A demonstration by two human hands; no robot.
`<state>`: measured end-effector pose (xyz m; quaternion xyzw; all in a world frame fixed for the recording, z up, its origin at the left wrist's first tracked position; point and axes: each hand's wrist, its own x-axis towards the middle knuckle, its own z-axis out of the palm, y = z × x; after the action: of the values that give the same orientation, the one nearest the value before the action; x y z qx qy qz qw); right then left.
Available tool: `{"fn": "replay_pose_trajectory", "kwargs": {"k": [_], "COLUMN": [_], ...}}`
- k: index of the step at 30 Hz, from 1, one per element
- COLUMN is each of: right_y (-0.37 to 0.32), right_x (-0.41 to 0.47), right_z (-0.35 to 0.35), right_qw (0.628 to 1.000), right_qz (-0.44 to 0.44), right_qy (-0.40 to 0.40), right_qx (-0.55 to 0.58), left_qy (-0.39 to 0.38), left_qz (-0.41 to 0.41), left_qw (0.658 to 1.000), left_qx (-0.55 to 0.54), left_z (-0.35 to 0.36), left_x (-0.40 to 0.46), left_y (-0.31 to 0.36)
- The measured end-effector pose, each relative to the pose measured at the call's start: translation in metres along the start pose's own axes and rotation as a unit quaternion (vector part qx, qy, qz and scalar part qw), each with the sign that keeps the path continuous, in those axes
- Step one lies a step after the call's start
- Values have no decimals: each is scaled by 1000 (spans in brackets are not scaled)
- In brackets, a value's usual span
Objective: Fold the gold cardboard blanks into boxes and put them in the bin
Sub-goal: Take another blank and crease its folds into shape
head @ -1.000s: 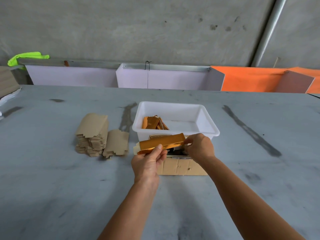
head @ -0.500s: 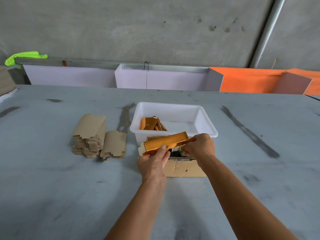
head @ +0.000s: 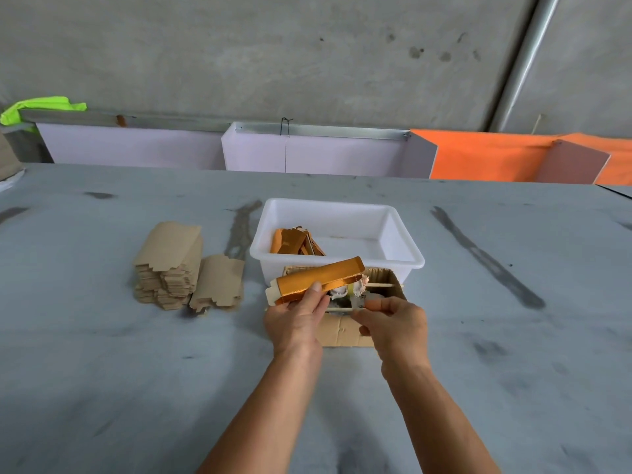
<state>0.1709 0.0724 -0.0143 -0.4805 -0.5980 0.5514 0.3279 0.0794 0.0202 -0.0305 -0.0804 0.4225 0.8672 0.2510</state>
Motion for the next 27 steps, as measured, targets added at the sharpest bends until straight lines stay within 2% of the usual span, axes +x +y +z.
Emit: {"fn": "replay_pose_trajectory", "kwargs": {"k": [4, 14, 27], "right_y": [7, 11, 50], "right_x": [-8, -13, -8], "right_z": [-2, -8, -8], "right_qw": [999, 1000, 979], "right_qz": [20, -5, -160], "right_qy": [-4, -12, -25], "right_qx": [43, 16, -125], "left_qy": [-4, 0, -13], "left_qz": [5, -5, 6], "left_qw": [1000, 1000, 999], "left_qx": [0, 14, 46], "left_z": [0, -1, -1], "left_x": [-1, 0, -5], "left_y": [1, 2, 7]}}
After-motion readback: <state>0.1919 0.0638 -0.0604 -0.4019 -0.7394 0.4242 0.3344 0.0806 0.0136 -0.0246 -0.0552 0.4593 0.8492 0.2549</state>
